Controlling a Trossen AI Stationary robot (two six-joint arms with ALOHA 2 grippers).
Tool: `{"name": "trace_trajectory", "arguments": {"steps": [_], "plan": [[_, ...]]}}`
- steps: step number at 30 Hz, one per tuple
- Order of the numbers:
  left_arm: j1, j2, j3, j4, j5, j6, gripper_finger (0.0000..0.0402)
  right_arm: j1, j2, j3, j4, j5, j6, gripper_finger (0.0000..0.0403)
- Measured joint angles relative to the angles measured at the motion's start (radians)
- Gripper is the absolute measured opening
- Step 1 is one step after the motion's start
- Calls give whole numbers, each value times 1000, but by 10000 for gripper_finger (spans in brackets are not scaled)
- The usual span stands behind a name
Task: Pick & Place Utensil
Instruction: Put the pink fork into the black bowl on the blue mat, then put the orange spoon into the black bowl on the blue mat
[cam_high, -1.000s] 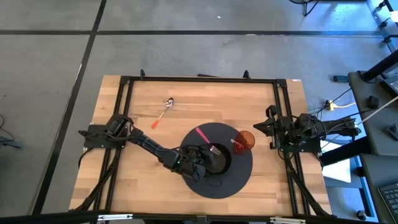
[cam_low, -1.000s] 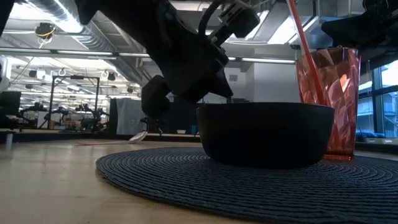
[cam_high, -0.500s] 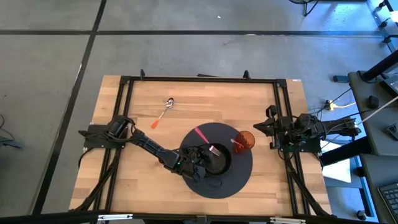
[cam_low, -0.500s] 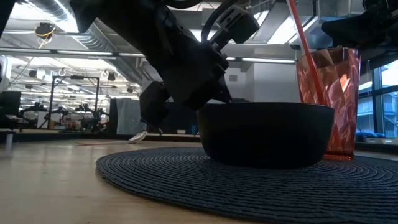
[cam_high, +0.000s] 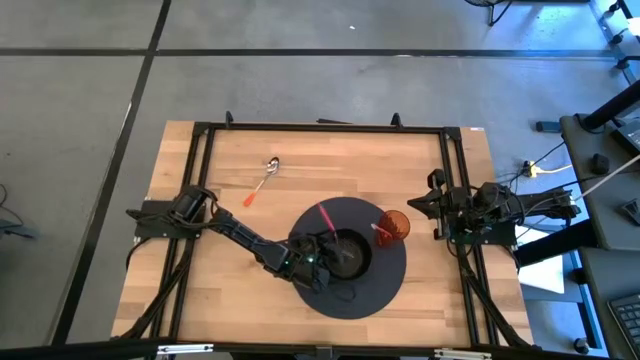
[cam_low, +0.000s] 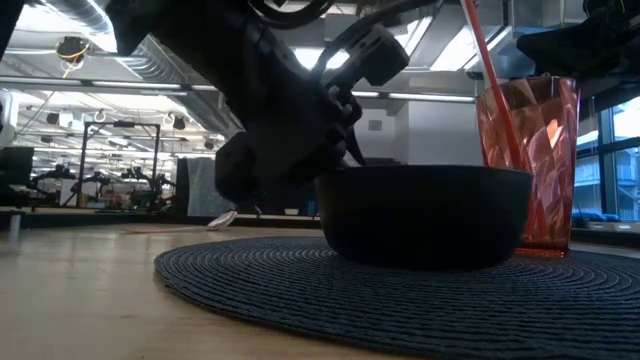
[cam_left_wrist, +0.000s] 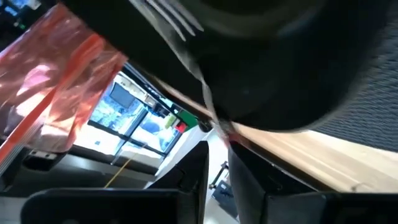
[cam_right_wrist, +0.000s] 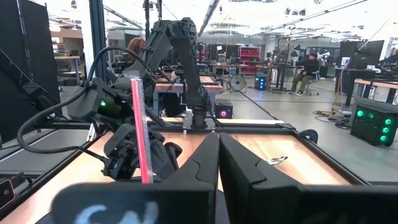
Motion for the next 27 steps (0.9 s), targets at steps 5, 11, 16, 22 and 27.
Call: {"name": "trace_trajectory", "arguments": {"steps": [5,11,16,22,27], "plan": [[0,5,0,-22,-2,8,53,0,0,0,0,0,0,14],[0,5,0,-11,-45,11,55,0,0,0,0,0,0,14],[1,-21,-1,-15,-102,-141,52,0,0,0,0,0,0,14],[76,-255,0,-255,33,-757,19,0,0,0,-2,0,1,14],[250,-515,-61,-458,593,-1280,3,0,0,0,-8,0,11,14]]}}
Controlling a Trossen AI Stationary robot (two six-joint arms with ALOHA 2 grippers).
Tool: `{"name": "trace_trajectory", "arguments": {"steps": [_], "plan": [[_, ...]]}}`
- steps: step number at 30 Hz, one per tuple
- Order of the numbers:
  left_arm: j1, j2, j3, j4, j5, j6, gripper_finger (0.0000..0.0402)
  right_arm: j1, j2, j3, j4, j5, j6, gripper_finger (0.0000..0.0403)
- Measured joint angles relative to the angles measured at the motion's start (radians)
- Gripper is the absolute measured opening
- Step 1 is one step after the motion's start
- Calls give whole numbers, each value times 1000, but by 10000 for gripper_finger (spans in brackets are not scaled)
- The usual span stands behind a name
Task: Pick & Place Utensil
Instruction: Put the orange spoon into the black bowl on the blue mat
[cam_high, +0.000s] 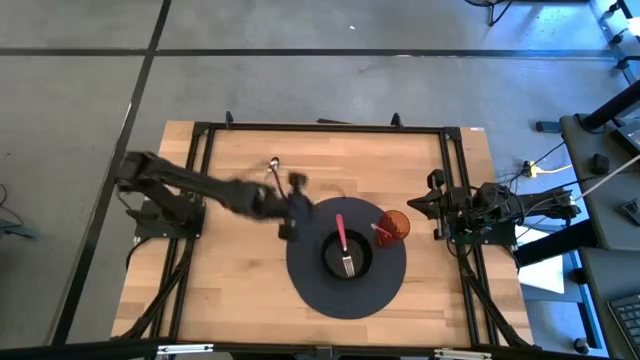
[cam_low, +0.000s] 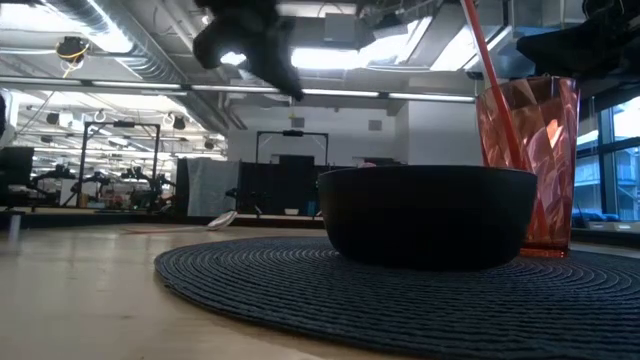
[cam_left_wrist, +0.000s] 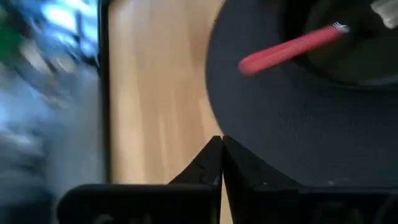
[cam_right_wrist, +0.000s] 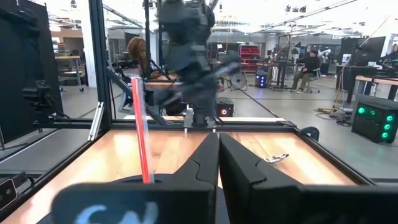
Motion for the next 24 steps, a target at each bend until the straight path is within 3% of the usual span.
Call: {"name": "trace_trajectory", "arguments": {"steps": [3,7,11,16,24], "plan": [[98,-131,-163,107,84,-104,2,0,0,0,0,0,-3,14],[194,-287,-462,454,286,-139,1,0,0,0,0,0,-2,14],[287,-421,-698,726,275,-258,2,0,0,0,0,0,-8,14],[395,-521,-816,685,222,-496,1,0,0,0,1,0,-8,14],[437,-518,-840,554,103,-654,3,0,0,0,1,0,-3,14]]}}
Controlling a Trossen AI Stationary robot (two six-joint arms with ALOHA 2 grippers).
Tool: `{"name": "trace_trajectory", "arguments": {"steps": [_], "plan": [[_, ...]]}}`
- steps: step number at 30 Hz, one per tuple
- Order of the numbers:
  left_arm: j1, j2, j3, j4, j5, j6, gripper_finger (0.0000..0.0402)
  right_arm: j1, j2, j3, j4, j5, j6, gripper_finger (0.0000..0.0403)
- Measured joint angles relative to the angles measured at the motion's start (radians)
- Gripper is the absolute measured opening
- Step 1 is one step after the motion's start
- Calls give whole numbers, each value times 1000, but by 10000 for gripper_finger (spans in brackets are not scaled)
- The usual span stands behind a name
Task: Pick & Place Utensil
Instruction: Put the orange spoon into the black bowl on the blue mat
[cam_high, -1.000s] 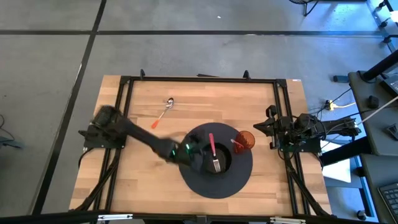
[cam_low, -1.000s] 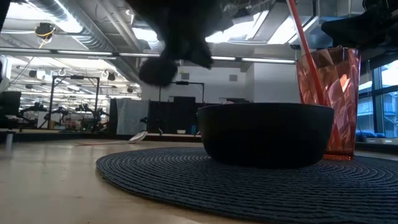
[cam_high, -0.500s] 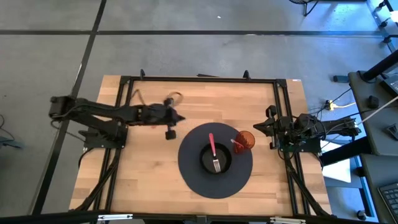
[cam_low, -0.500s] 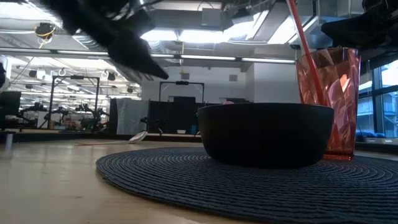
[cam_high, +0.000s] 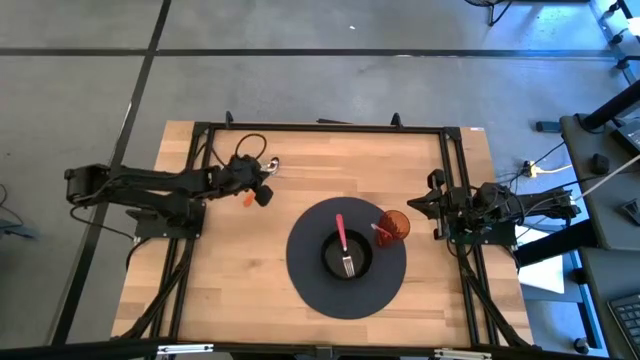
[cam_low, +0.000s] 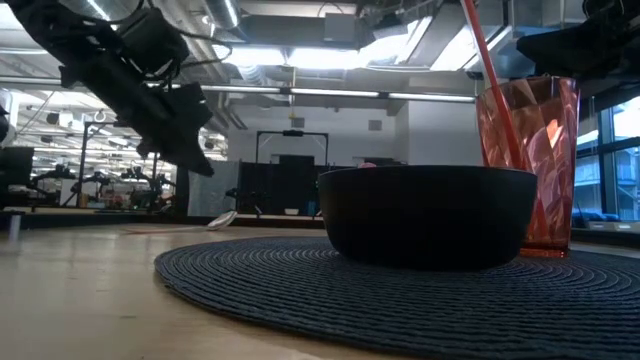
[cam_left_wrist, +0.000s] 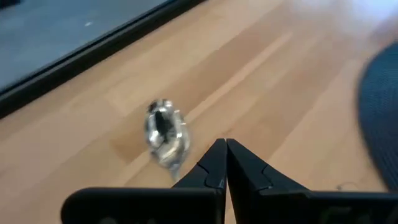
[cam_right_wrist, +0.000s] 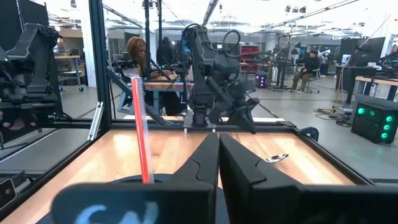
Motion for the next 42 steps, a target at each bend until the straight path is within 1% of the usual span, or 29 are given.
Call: {"name": "trace_trajectory", "arguments": {"steps": [3,7,9,11,13,17,22,24,27,30,32,35,42], "plan": [[31,6,9,-60,11,-36,3,0,0,0,0,0,-1,14],[80,48,44,-157,23,-31,3,0,0,0,0,0,-4,14],[107,91,70,-209,47,-31,4,0,0,0,0,0,-4,14],[128,146,108,-246,94,-30,8,0,0,0,0,0,-4,14],[136,207,152,-266,130,10,17,0,0,0,0,0,-5,14],[125,312,241,-310,173,104,56,0,0,0,0,0,-5,14],[125,400,344,-373,184,118,127,0,0,0,0,0,-8,14],[125,421,366,-402,166,121,158,0,0,0,0,0,-9,14],[127,442,380,-426,165,128,202,0,0,0,0,0,-9,14],[133,450,381,-467,160,123,234,0,0,0,0,0,-9,14],[142,450,381,-489,144,113,247,0,0,0,0,0,-9,14],[172,450,381,-491,121,105,255,0,0,0,0,0,-8,14],[231,450,381,-483,200,110,248,0,0,0,0,0,-9,14]]}}
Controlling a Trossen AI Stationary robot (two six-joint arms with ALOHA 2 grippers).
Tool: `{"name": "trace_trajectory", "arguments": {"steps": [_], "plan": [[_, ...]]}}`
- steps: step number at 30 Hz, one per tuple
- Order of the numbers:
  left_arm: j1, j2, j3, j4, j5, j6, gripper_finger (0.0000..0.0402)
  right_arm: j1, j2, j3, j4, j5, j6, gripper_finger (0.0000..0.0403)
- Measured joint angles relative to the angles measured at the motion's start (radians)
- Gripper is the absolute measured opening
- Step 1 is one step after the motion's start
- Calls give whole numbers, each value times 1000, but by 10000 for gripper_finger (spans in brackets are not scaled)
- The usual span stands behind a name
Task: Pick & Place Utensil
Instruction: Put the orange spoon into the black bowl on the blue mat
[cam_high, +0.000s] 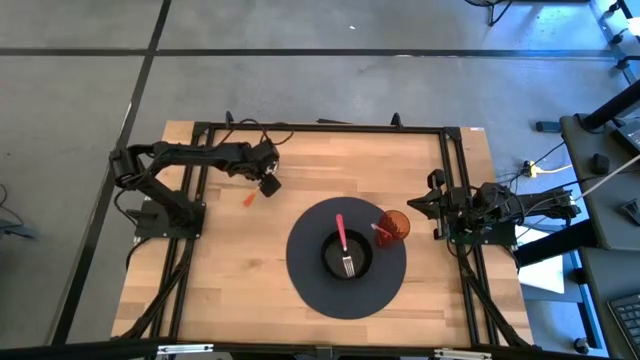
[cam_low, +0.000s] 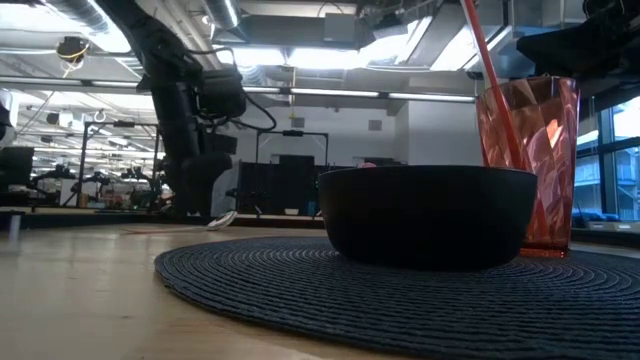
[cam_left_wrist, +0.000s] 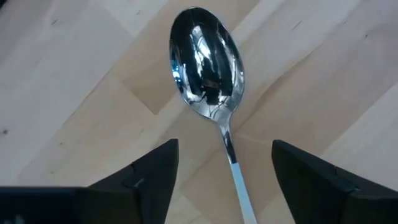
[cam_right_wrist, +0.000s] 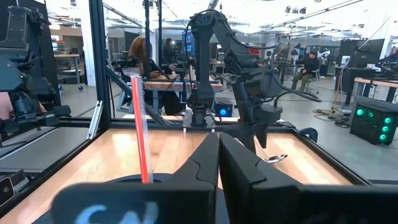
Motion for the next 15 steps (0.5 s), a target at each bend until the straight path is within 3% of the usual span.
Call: {"name": "trace_trajectory", "arguments": {"steps": [9,15], "plan": [[8,5,0,9,25,-6,238,0,0,0,0,0,-3,14],[-1,80,1,13,33,-15,230,0,0,0,0,0,-1,14]]}}
